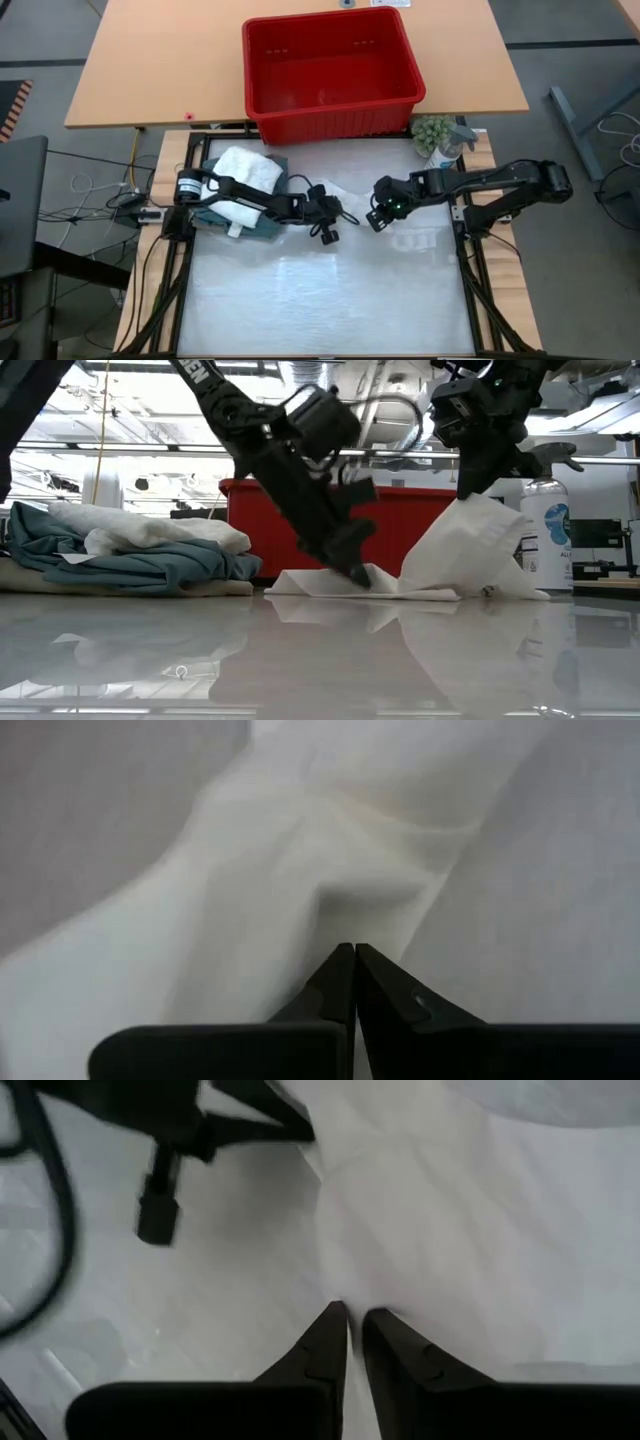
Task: Fold Laundry from Bin
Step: Fold the white underwear in the red bin
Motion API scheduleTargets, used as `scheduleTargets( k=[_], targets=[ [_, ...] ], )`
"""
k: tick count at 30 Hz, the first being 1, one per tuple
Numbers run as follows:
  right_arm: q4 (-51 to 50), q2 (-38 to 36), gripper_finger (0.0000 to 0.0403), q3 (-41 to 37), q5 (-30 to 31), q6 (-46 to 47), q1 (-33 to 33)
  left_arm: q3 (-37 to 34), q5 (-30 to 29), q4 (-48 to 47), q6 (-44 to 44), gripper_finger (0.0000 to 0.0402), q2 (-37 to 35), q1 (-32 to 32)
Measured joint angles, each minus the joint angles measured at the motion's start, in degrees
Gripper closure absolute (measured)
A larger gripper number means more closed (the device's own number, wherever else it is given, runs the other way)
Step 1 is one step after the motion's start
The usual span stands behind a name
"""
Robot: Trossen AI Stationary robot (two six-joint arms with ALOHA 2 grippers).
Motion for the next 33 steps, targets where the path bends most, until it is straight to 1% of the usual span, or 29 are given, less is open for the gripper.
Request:
scheduleTargets(
  k=[3,5,7,8,12,14,18,21,23,25,29,33],
  targets=[
    [0.3,0.0,0.0340,0.0,0.0,-0.2,-0.3,0.6,-1.3,0.6,-0.1,0.0401,1.4,-0.8],
    [0.4,0.0,0.0340,0.0,-0.1,-0.2,-0.3,0.6,-4.2,0.7,-0.1,0.0401,1.4,-1.3],
    [0.5,0.0,0.0340,0.0,-0.1,-0.2,-0.3,0.6,-5.8,0.8,-0.3,0.0401,1.4,-1.3],
    [0.6,0.0,0.0340,0.0,-0.2,-0.2,-0.3,0.6,-5.3,0.8,-0.2,0.0401,1.4,-1.2],
    [0.8,0.0,0.0340,0.0,-0.2,-0.3,-0.3,1.2,0.5,-0.4,-0.9,0.0401,1.3,-1.8],
    [0.7,0.0,0.0340,0.0,-0.2,-0.8,-0.3,1.2,1.0,-1.7,-0.9,0.0401,1.3,-2.6],
    [0.8,0.0,0.0340,0.0,-0.5,-1.1,-0.3,1.3,-1.1,-3.7,-1.0,0.0401,1.2,-3.6],
    [1.7,0.0,0.0340,0.0,-1.9,-1.1,-0.3,1.4,-2.0,-4.6,-1.8,0.0401,1.2,-4.0],
    [2.0,0.0,0.0340,0.0,-2.4,-1.1,-0.3,1.4,-4.5,-4.2,-2.3,0.0401,1.2,-4.6],
    [2.1,0.0,0.0340,0.0,-2.5,-1.1,-0.3,1.2,-6.9,-3.4,-1.1,0.0401,1.0,-5.2],
    [2.3,0.0,0.0340,0.0,-2.7,-1.1,-0.3,1.2,-7.8,-1.4,-1.0,0.0401,0.8,-5.4],
    [2.7,0.0,0.0340,0.0,-2.7,-1.4,-0.3,1.2,-10.8,-0.1,0.3,0.0401,0.8,-5.3]
  ],
)
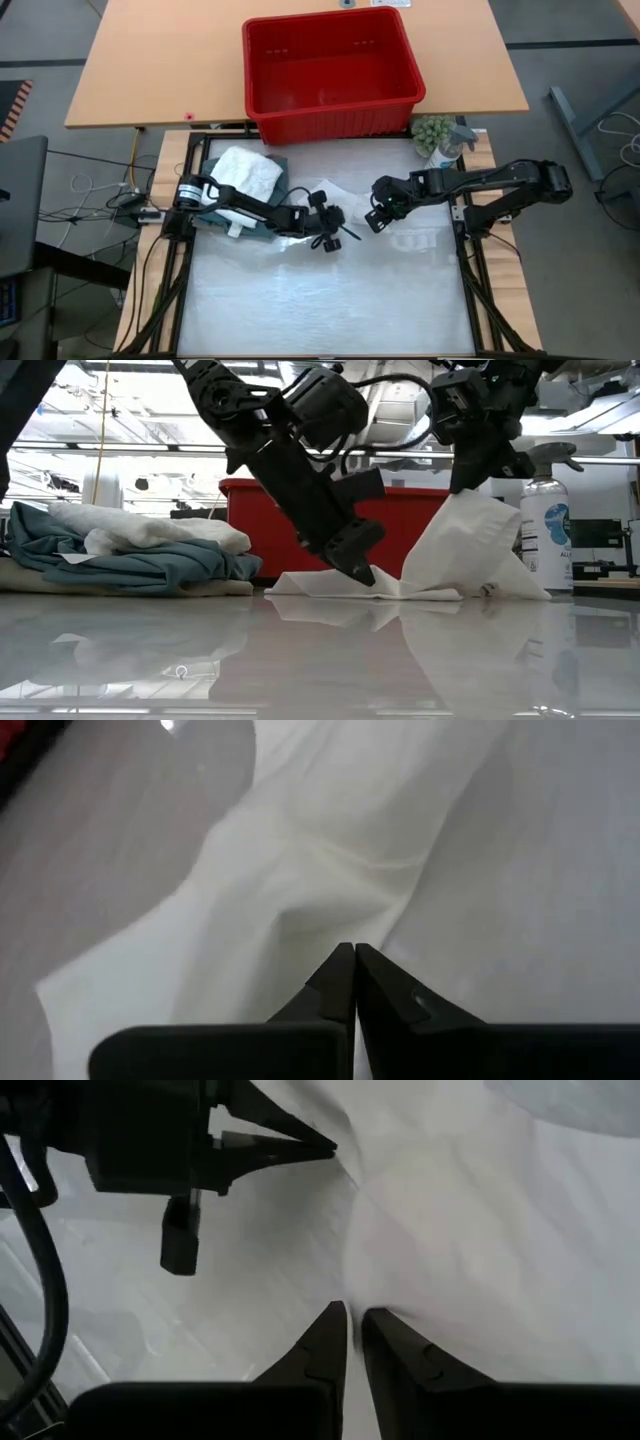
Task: Fold Laundry from Bin
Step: Fold the white underwear in the red bin
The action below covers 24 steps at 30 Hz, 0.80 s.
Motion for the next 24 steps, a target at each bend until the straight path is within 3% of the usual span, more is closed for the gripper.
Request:
scheduleTargets(
  k=[12,24],
  targets=[
    [0.1,0.0,0.0340,0.0,-0.4,-0.3,0.0,0.0,-3.5,3.2,4.8,0.0401,1.4,2.0],
    [0.1,0.0,0.0340,0.0,-0.5,-0.3,0.0,0.0,0.4,5.1,3.6,0.0401,2.2,3.2]
  ],
)
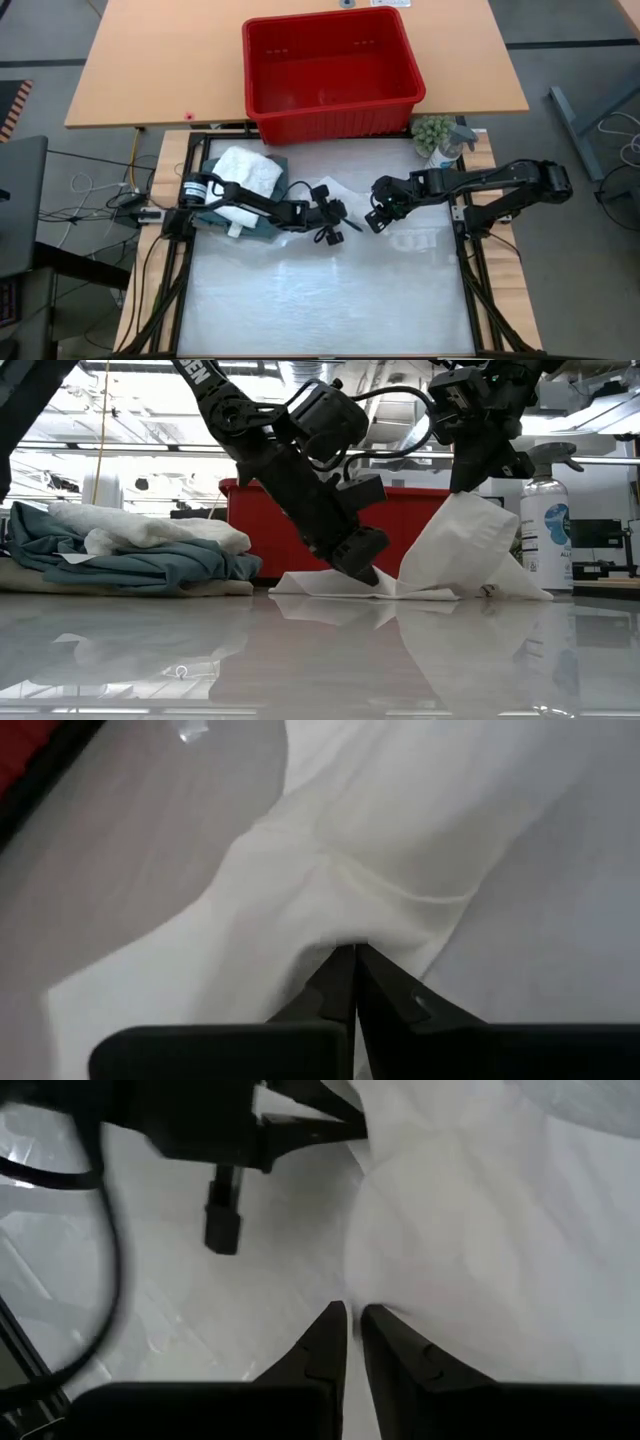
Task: Fold Laundry from Bin
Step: Fold the white underwear in the red bin
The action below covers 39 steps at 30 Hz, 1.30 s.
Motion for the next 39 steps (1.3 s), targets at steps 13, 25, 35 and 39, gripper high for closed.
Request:
scheduleTargets(
  k=[13,25,35,39],
  targets=[
    [-0.1,0.0,0.0340,0.0,-1.5,-1.1,-0.1,2.0,1.1,-4.1,-4.5,0.0401,2.8,-3.5],
    [-5.1,0.0,0.0340,0.0,0.6,-5.7,-6.1,2.1,4.9,-16.3,-9.0,0.0401,0.3,-14.6],
    [-5.6,1.0,0.0352,-1.4,-7.2,-10.2,0.8,1.9,3.0,-19.2,-8.4,0.0401,-0.6,-17.1],
    [0.6,2.0,0.0385,-5.4,-6.1,-10.0,4.5,1.9,2.8,-19.0,-8.2,0.0401,-0.6,-17.1]
  ],
)
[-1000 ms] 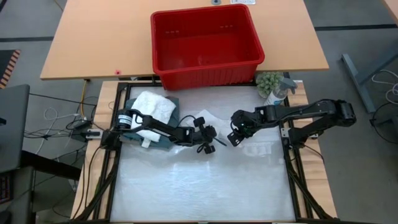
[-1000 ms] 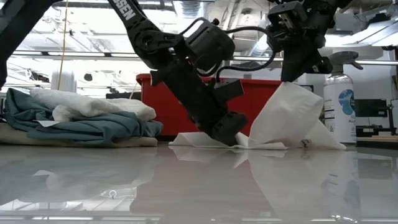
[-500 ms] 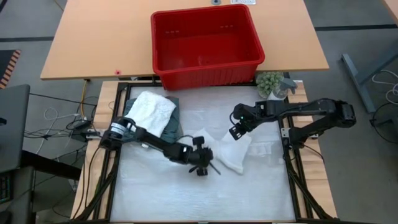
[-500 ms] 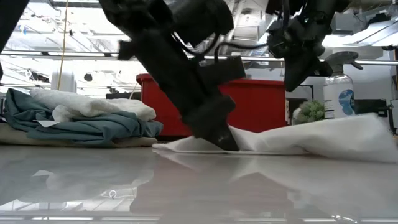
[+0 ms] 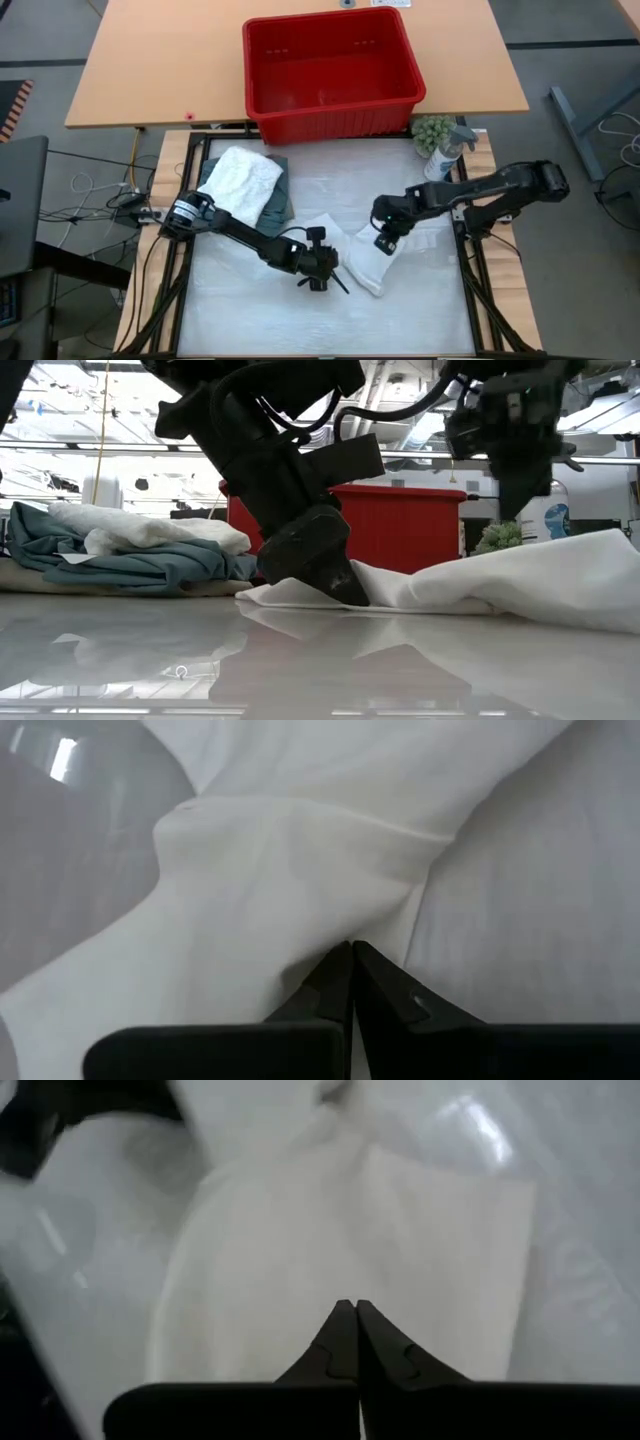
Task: Fold Laundry from Bin
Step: Fold the white underwear in the red bin
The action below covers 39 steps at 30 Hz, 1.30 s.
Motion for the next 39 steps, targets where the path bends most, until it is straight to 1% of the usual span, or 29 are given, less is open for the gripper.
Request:
scheduleTargets(
  k=[3,6,8,12,16,21,24,28,34,39],
  targets=[
    [5.6,1.8,0.0387,-3.1,0.6,0.8,0.0,0.0,0.1,-0.1,0.1,0.0401,0.0,0.0],
    [7.0,4.3,0.0374,-3.9,0.8,1.5,-0.7,0.0,0.1,0.0,0.0,0.0401,0.0,0.0],
    [7.3,6.2,0.0373,-4.2,0.8,0.9,-0.9,0.0,0.4,0.0,0.0,0.0401,0.0,0.0],
    [7.4,10.5,0.0389,-4.4,0.9,-1.5,-0.9,0.0,0.4,-0.1,0.1,0.0401,0.0,0.0],
    [7.5,14.1,0.0384,-4.4,0.6,-3.4,-1.1,0.0,0.4,-0.1,-0.2,0.0401,0.0,0.0],
    [6.6,16.2,0.0382,-4.1,0.0,-3.5,-2.8,0.0,0.5,-0.1,-0.4,0.0401,0.0,-0.2],
    [6.3,16.0,0.0385,-4.2,-0.2,-4.4,-5.3,0.0,0.5,0.0,-0.4,0.0401,0.0,-0.4],
    [6.3,15.2,0.0380,-4.3,2.1,-6.3,-10.8,-0.1,0.6,-0.1,-0.3,0.0401,0.0,-0.5],
    [6.4,14.9,0.0383,-4.3,4.8,-9.2,-19.5,-0.1,2.8,0.0,1.7,0.0401,0.0,-0.5],
    [8.4,14.9,0.0380,-4.3,5.0,-11.2,-25.6,0.0,4.5,0.0,4.8,0.0401,0.0,-0.6]
  ],
)
